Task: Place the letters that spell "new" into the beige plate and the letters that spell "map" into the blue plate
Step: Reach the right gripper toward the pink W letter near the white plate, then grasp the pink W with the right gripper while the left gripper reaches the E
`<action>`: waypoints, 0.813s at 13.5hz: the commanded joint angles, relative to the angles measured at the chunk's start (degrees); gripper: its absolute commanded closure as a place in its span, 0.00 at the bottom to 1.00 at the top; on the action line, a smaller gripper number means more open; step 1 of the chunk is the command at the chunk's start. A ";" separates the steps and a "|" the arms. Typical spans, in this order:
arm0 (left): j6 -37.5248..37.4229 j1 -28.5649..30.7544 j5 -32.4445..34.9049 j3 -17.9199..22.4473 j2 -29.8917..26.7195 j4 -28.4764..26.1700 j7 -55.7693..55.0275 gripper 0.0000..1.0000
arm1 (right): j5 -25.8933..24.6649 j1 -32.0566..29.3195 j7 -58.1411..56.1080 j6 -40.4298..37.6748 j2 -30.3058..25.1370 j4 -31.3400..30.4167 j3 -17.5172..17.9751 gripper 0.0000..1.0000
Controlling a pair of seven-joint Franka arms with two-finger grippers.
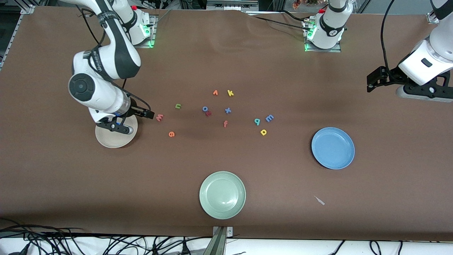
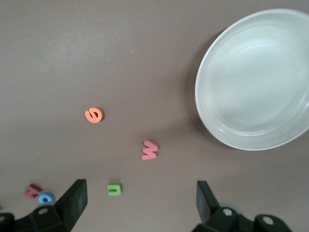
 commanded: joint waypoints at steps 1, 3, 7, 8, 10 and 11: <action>-1.86 -0.53 0.64 -0.07 0.72 1.60 0.54 0.00 | 0.57 -0.01 6.41 9.15 -1.99 -7.26 2.50 0.00; -2.47 -0.80 0.56 -0.77 1.16 1.60 0.28 0.00 | 0.57 -0.01 7.83 17.32 -1.64 -11.91 3.04 0.00; -2.48 -2.20 0.56 -2.35 5.37 1.60 0.37 0.00 | 0.57 -0.10 8.09 21.14 -0.32 -14.04 3.13 0.00; -2.39 -2.64 0.56 -2.44 6.51 1.51 1.15 0.00 | 0.57 -0.01 8.70 21.49 0.20 -14.04 3.04 0.00; -1.95 -3.52 -0.66 -4.10 10.98 1.69 1.51 0.00 | 0.57 -0.01 10.37 22.19 0.91 -14.40 3.22 0.00; -1.43 -4.04 -0.94 -4.81 13.27 1.69 1.51 0.00 | 0.57 -0.01 11.42 22.81 1.70 -14.40 4.00 0.00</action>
